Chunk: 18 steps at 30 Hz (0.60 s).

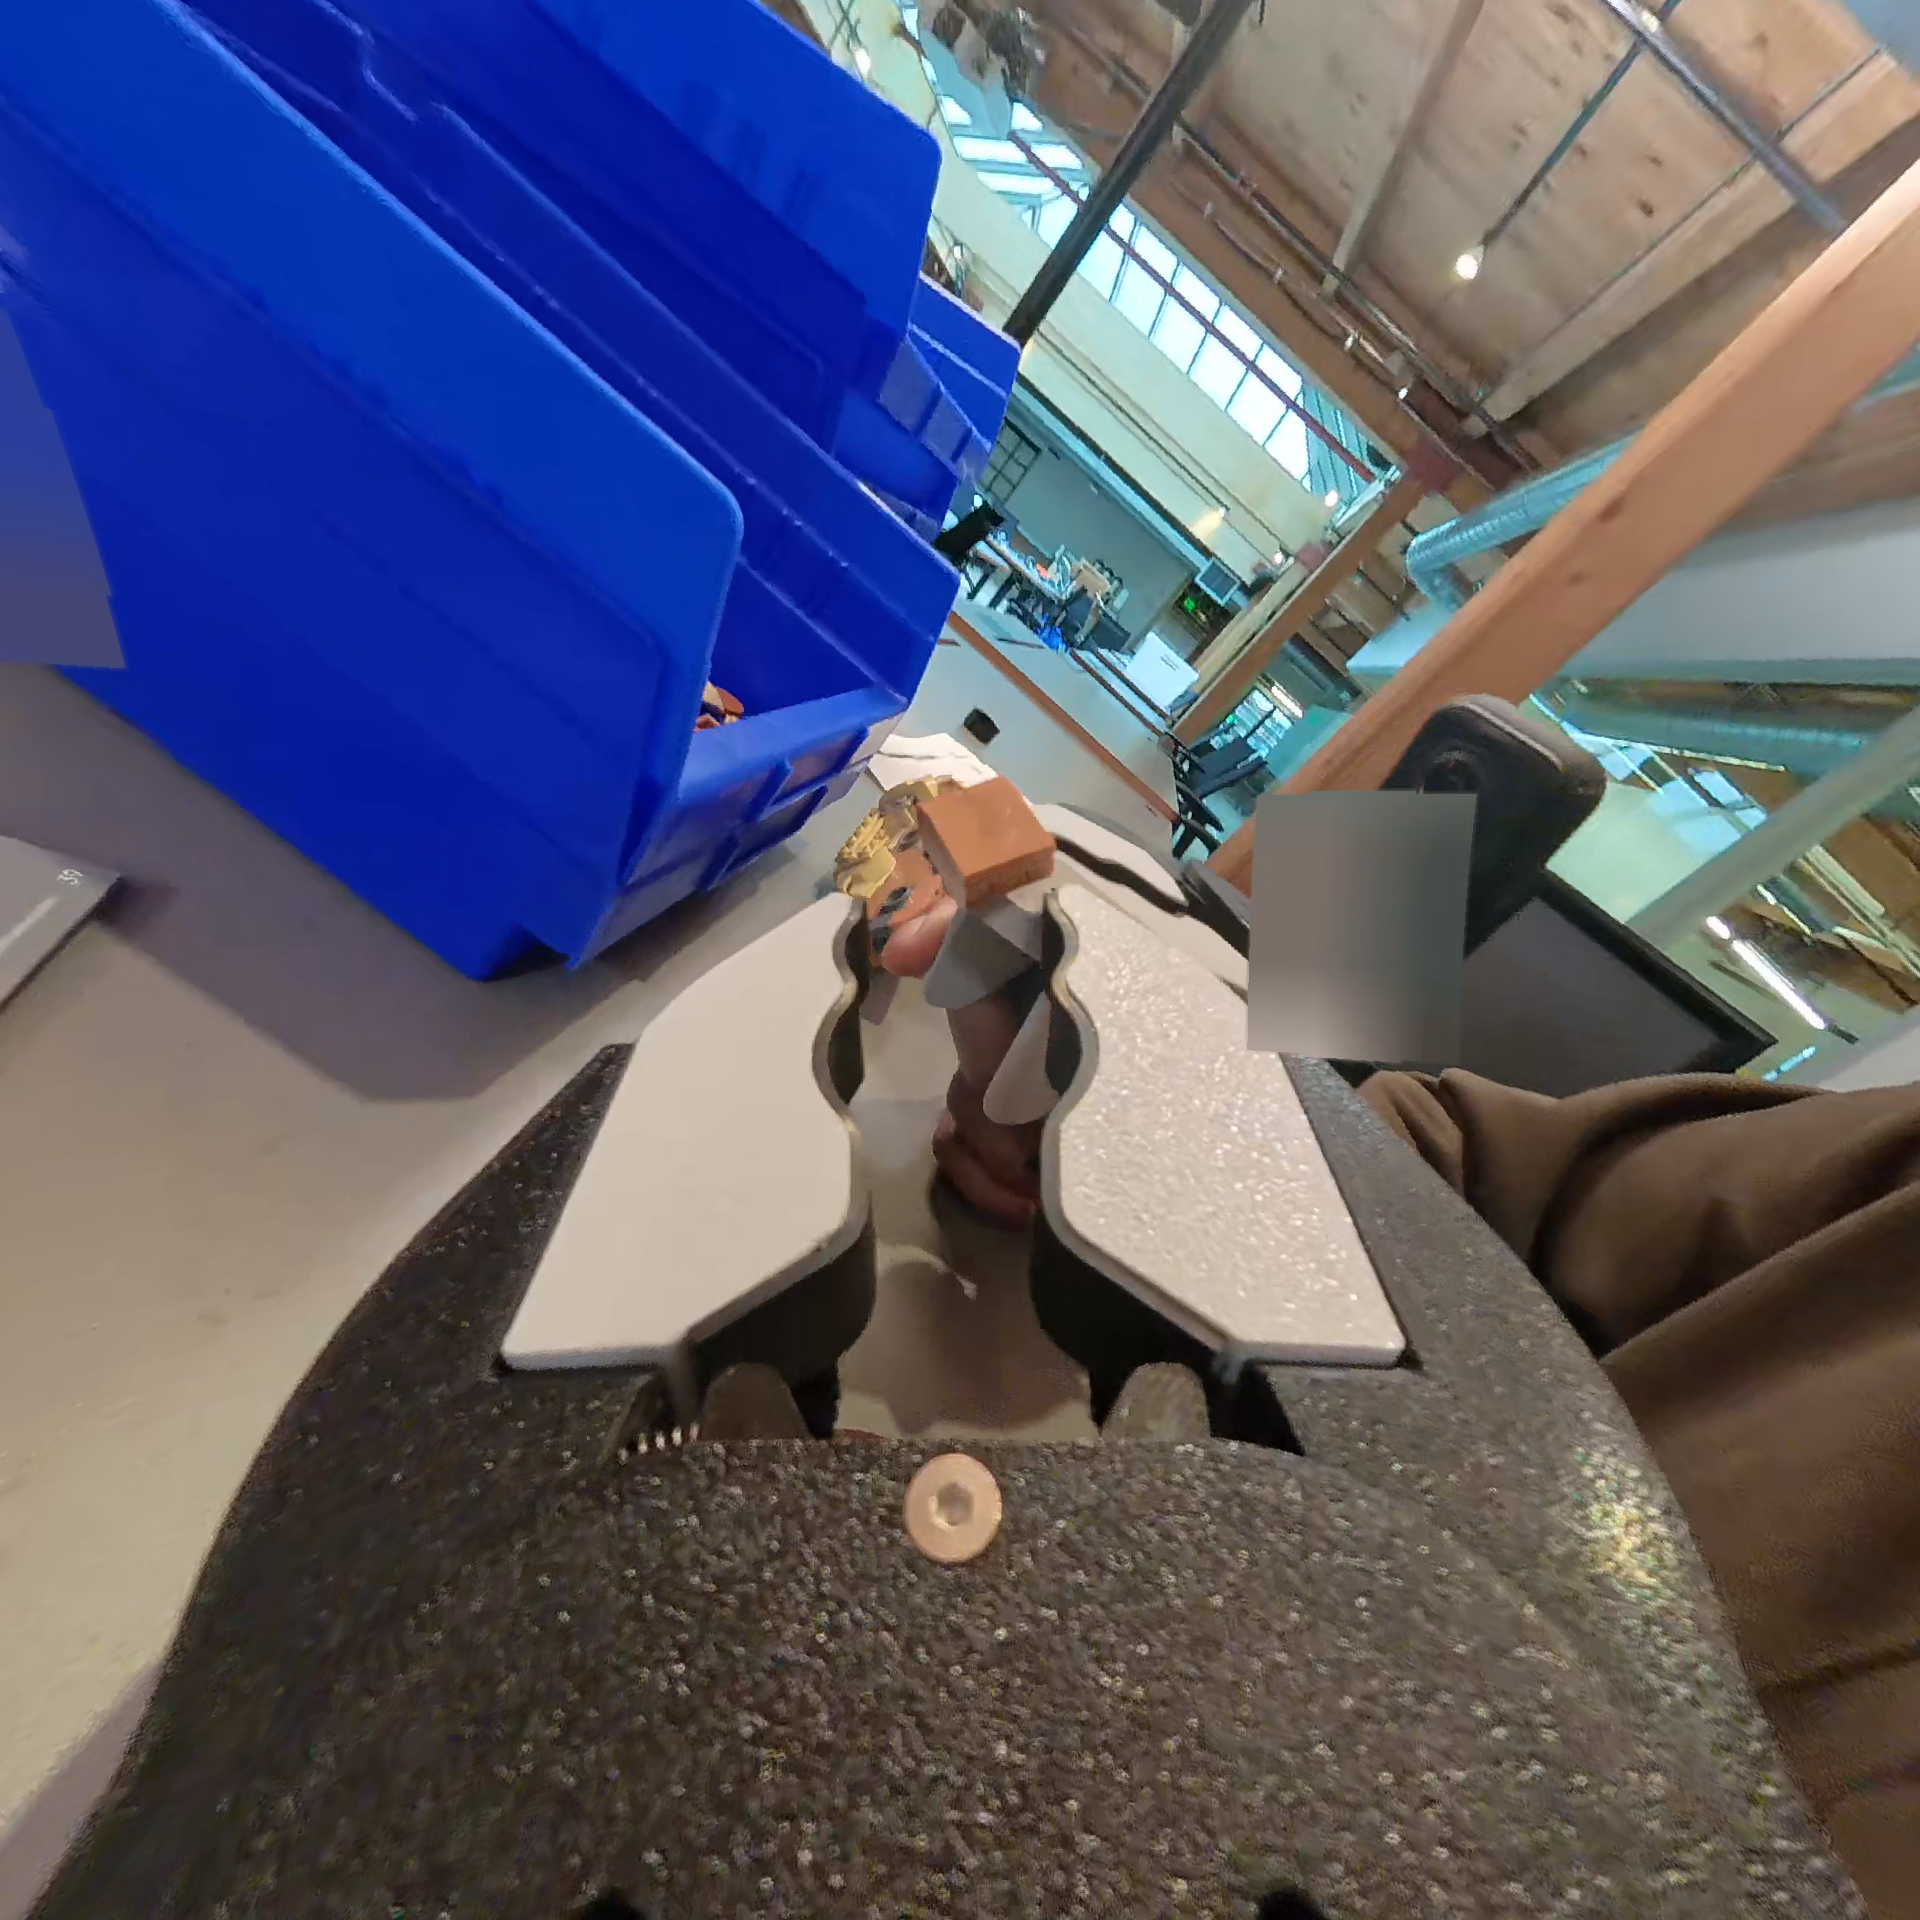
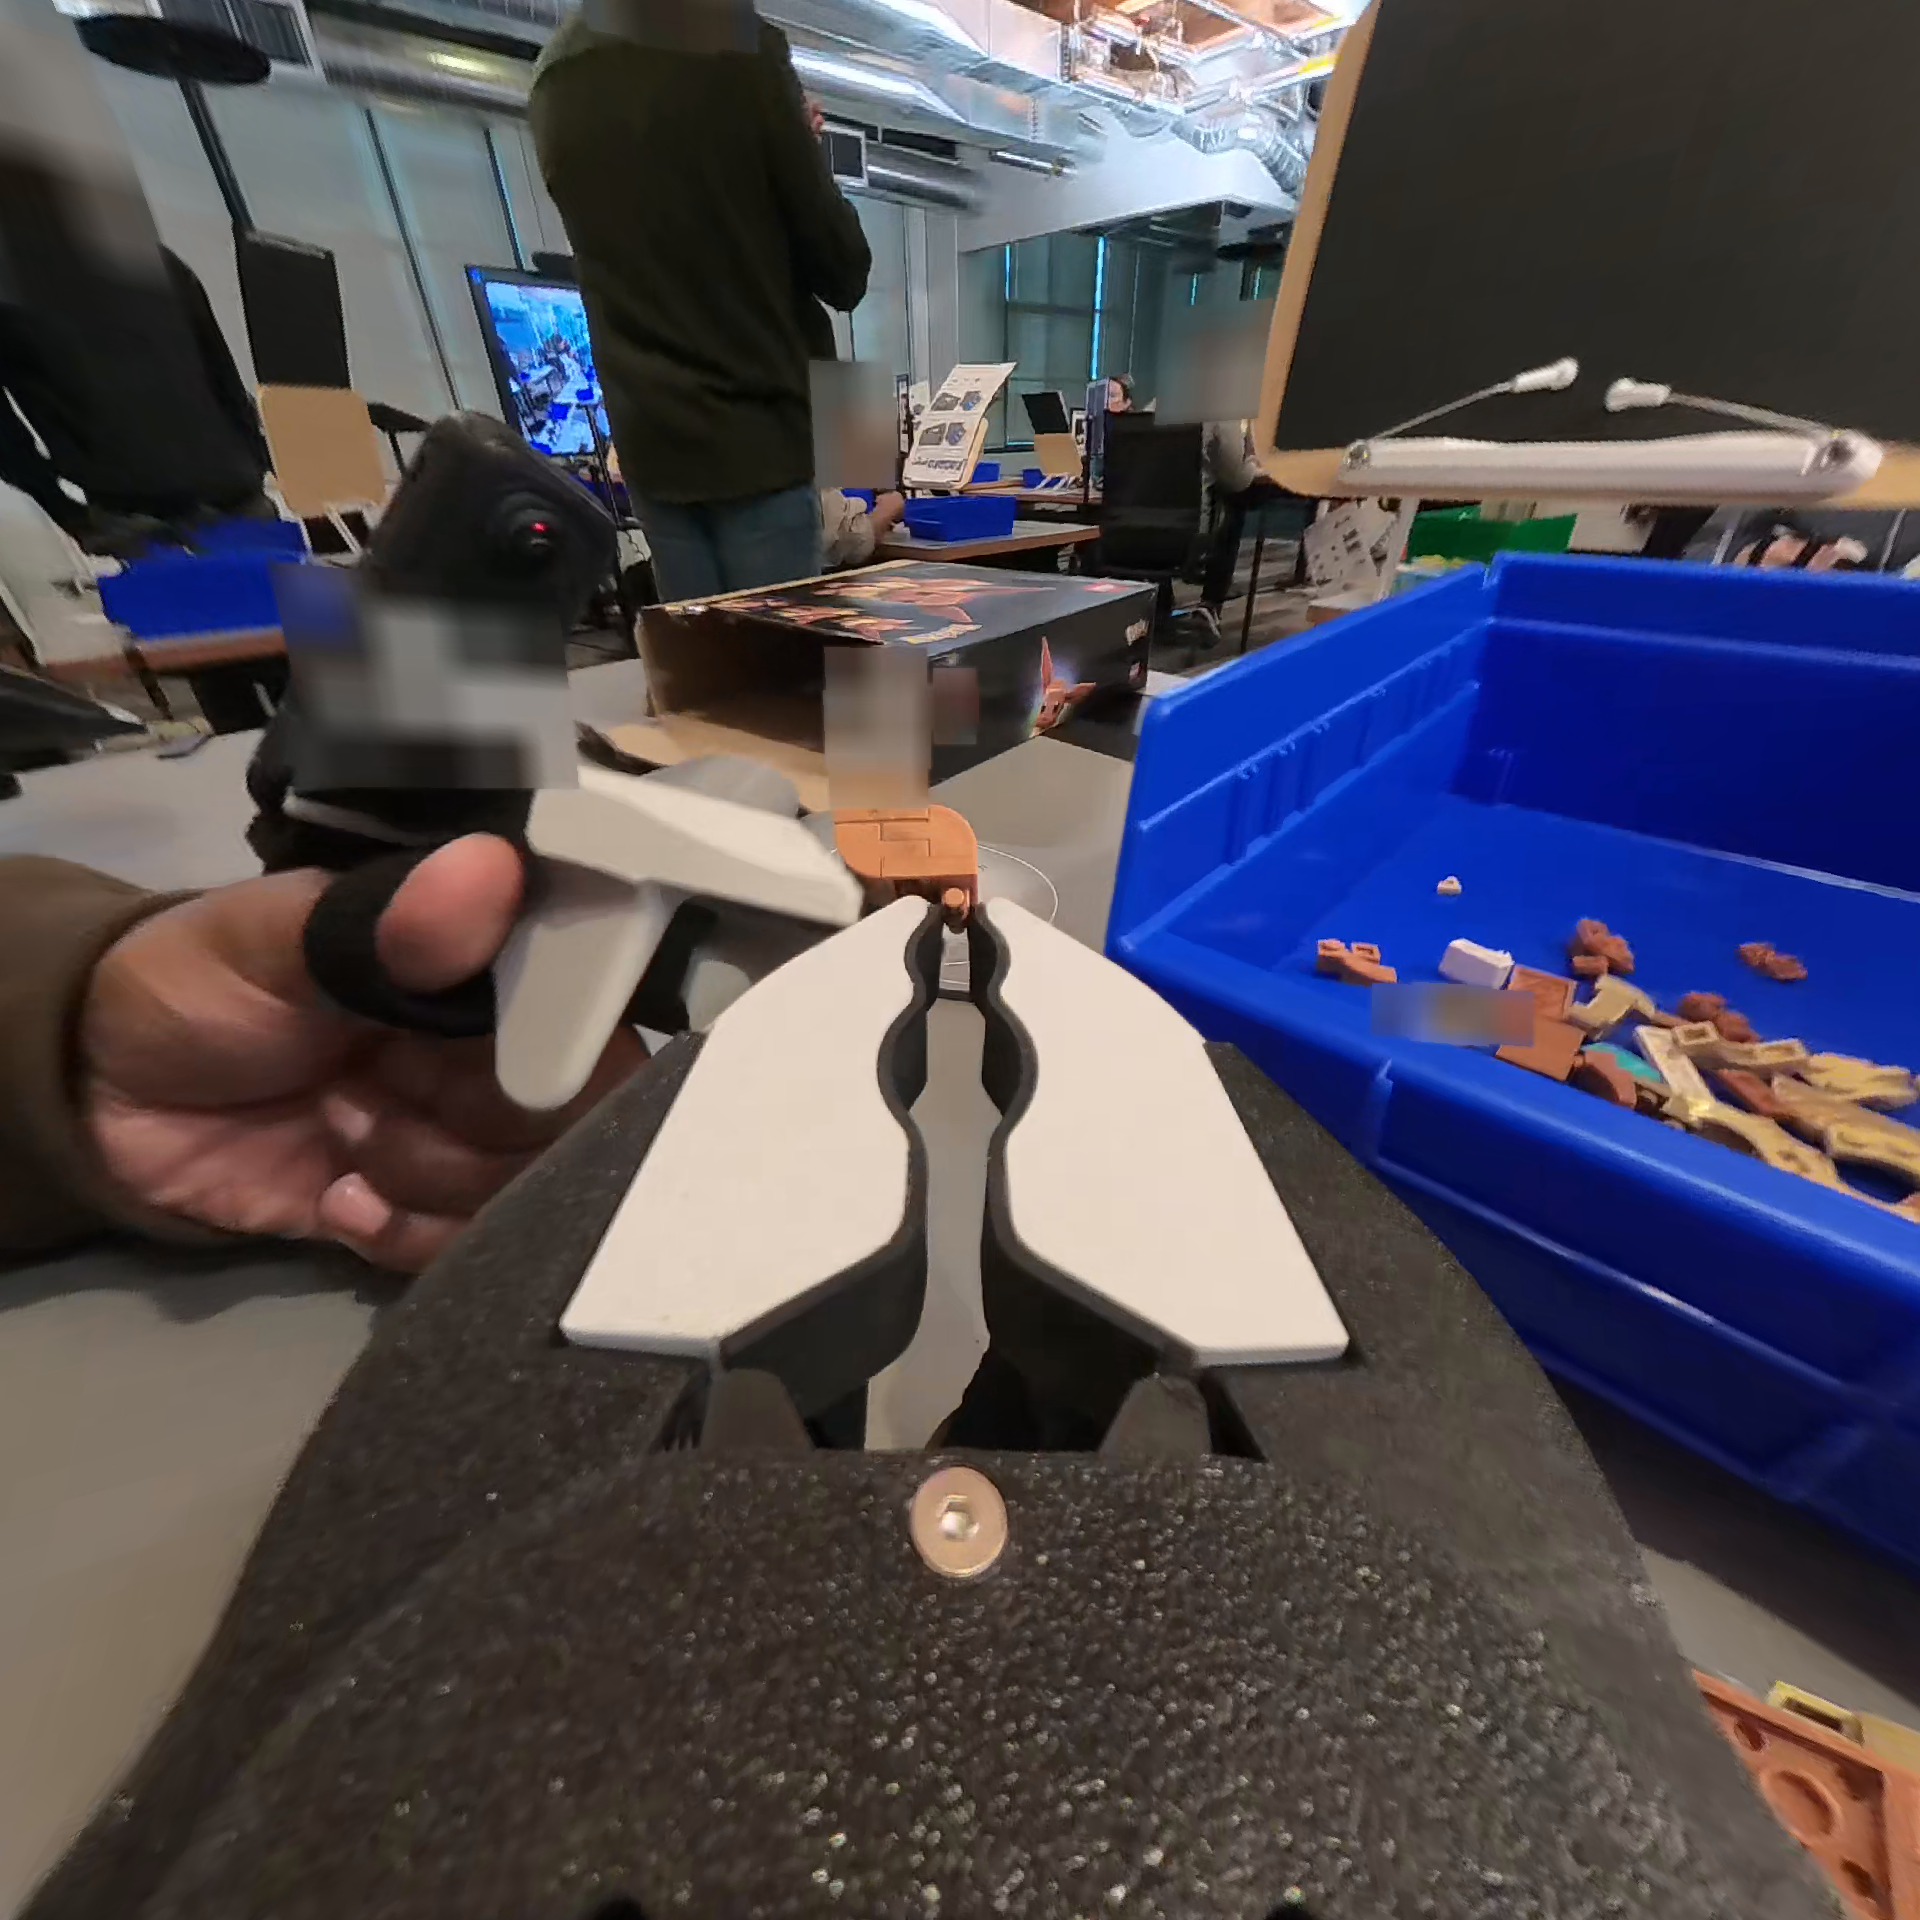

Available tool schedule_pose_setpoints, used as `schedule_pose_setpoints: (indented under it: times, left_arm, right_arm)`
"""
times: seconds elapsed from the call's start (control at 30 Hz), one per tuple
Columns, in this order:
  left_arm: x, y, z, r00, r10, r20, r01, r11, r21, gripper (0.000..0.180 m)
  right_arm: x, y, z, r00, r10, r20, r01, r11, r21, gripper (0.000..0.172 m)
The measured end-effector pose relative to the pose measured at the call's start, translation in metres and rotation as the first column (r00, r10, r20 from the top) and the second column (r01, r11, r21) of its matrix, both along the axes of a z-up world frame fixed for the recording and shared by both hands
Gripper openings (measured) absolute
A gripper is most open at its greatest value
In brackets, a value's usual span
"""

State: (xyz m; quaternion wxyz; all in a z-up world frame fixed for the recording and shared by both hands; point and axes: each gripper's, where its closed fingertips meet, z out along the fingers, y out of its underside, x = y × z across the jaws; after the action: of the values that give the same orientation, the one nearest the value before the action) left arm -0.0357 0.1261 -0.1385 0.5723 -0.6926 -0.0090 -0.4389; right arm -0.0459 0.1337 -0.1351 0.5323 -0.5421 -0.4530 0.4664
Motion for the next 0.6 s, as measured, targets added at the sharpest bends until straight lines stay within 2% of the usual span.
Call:
schedule_pose_setpoints:
  times: [0.23,0.5,0.6]
  left_arm:
    - [-0.0007,-0.0021,0.0079,0.999,0.013,0.051,-0.016,0.998,0.063,0.017]
    - [-0.0001,-0.0029,0.0114,0.996,-0.002,0.088,-0.004,0.998,0.07,0.026]
    - [-0.0013,-0.0025,0.0105,0.997,0.008,0.08,-0.013,0.998,0.064,0.02]
  right_arm:
    - [-0.0015,-0.0029,0.0007,0.999,-0.04,0.012,0.038,0.994,0.104,0.005]
    - [-0.0006,0.0,-0.0011,0.994,-0.104,0.038,0.093,0.972,0.215,0.005]
    - [-0.001,-0.0028,-0.0002,0.996,-0.088,0.031,0.079,0.972,0.22,0.005]
